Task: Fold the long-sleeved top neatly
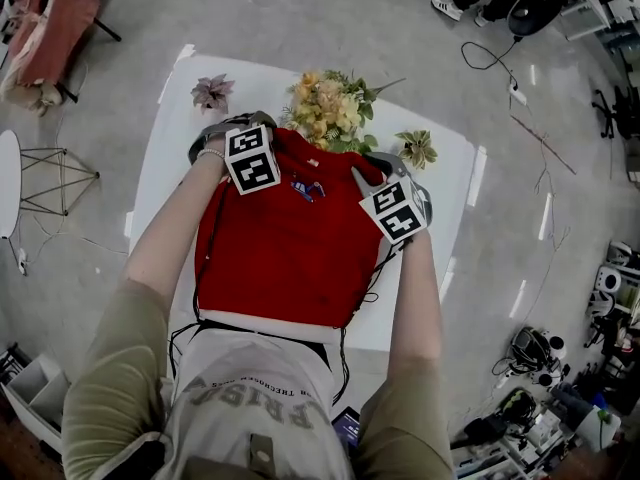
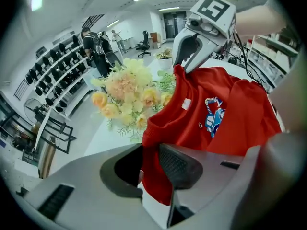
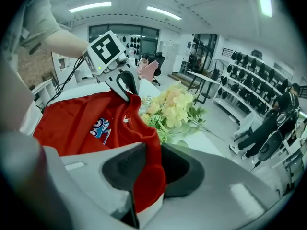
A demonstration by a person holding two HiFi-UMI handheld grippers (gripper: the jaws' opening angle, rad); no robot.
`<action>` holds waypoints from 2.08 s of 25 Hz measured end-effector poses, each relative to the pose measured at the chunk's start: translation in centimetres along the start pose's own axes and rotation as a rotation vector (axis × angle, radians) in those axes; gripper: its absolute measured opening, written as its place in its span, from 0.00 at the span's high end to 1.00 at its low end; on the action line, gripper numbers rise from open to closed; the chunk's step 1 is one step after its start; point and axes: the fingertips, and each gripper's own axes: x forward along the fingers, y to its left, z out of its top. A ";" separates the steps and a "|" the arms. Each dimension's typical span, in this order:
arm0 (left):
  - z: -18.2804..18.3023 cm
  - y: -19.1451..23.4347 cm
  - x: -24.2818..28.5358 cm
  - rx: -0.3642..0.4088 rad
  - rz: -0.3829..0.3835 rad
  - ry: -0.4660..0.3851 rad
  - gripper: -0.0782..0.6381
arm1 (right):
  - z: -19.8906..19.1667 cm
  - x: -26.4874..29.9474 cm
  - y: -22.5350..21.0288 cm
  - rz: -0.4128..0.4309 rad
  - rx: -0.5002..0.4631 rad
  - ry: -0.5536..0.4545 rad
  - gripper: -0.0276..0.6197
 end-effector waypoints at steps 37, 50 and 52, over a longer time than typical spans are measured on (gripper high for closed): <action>-9.5 -26.8 -15.3 0.074 -0.051 -0.243 0.83 | -6.9 -15.7 26.0 -0.117 0.092 0.011 0.89; -12.9 -32.1 -15.4 -0.080 -0.306 -0.183 0.84 | -9.3 -16.1 32.5 0.075 0.119 0.104 0.89; -13.5 -32.8 -14.8 -0.106 -0.349 -0.164 0.84 | -10.5 -15.3 33.5 0.117 0.120 0.146 0.89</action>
